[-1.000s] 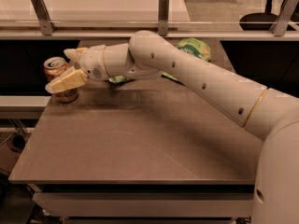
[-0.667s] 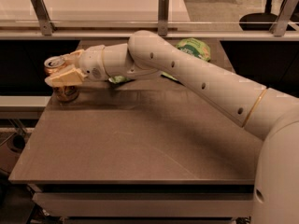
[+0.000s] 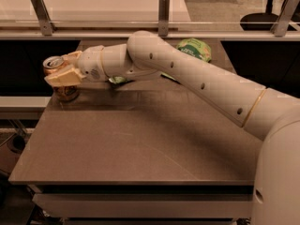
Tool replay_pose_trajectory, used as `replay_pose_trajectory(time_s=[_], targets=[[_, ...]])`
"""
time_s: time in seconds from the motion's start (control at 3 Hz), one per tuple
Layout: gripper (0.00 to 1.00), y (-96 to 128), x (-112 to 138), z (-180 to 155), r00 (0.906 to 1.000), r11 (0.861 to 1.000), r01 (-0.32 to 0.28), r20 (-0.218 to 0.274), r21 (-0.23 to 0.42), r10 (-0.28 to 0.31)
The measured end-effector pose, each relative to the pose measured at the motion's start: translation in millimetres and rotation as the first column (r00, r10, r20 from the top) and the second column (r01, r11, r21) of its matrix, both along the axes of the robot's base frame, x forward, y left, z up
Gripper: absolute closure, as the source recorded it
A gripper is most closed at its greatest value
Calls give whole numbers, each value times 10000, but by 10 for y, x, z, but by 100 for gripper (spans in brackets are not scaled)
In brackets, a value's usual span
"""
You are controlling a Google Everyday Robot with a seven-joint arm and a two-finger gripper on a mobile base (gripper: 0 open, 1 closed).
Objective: Pick orange can
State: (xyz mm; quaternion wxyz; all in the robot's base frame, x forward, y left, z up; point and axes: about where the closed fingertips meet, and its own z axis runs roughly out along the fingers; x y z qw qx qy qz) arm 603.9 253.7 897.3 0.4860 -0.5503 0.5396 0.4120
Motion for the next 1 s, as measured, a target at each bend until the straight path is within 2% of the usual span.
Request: replay_pose_trajectory(time_s=[0.33,0.67,1.0], targets=[[100,20,-13,0,10000,10000,-39,-2,2,39],[100,21,-14,2,10000,10000,-43,0,5,43],[100,6,-28,111,9995,9993,-293,149,251,290]])
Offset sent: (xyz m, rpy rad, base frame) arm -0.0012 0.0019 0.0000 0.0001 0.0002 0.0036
